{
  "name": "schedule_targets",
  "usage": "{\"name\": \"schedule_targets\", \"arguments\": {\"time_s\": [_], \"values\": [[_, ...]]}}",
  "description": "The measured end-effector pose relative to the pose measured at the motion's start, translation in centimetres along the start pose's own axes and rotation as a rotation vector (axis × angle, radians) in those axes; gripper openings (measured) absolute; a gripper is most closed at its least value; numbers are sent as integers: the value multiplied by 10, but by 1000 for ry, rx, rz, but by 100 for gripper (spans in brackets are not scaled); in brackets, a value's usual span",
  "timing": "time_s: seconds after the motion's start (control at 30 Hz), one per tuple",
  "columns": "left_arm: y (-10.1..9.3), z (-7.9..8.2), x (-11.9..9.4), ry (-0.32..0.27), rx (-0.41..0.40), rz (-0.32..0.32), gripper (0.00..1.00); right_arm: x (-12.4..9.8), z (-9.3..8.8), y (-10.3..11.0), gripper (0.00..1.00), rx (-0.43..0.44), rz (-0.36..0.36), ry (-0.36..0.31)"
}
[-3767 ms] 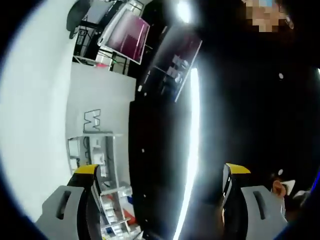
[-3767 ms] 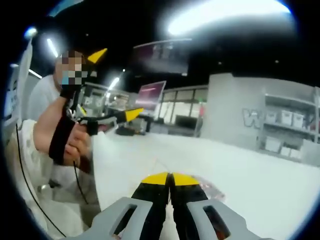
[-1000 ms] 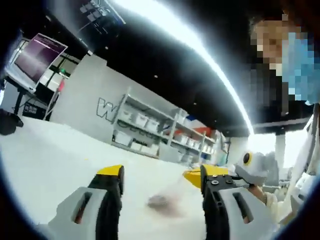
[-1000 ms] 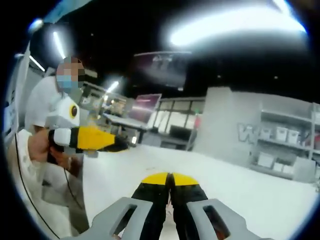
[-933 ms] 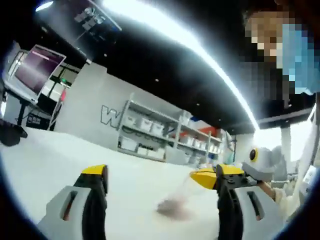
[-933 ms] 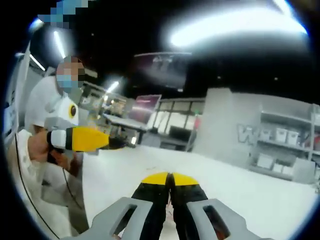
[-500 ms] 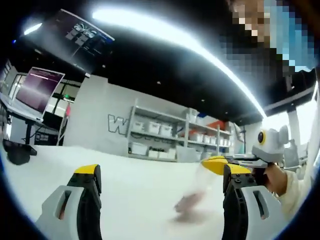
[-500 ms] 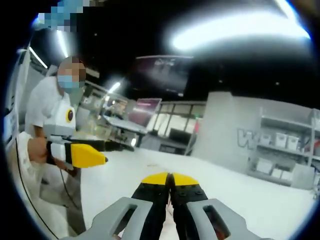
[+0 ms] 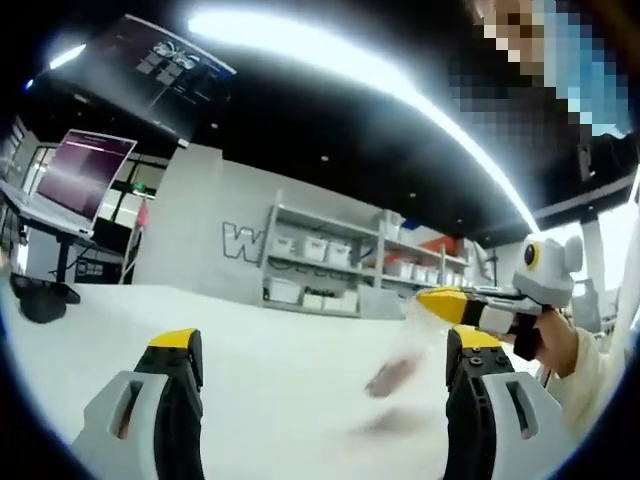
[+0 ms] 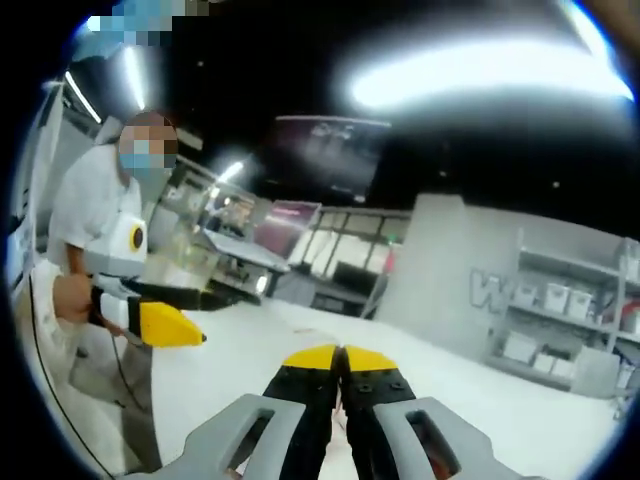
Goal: Open the resealable bag by pulling the two sides of the seal apart until the entire bag opening is separated and visibly accessible.
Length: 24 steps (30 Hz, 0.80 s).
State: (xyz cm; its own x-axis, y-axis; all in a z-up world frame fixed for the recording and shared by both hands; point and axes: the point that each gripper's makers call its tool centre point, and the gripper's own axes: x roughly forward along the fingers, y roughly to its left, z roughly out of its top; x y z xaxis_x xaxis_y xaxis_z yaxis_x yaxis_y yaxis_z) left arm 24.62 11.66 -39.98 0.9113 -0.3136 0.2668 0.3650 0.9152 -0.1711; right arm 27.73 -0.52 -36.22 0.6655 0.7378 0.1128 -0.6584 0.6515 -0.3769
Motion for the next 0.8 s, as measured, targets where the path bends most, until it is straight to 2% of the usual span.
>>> {"name": "schedule_targets", "arguments": {"time_s": [0.27, 0.6, 0.8], "values": [[0, -7, -1, 42, -6, 1, 95, 1, 6, -8, 0, -47, -5, 1], [-3, -19, 1, 82, -13, -12, 95, 5, 8, -21, 0, -91, -9, 10], [0, -24, 1, 110, 32, -1, 95, 11, 6, -29, 0, -122, -4, 25]]}}
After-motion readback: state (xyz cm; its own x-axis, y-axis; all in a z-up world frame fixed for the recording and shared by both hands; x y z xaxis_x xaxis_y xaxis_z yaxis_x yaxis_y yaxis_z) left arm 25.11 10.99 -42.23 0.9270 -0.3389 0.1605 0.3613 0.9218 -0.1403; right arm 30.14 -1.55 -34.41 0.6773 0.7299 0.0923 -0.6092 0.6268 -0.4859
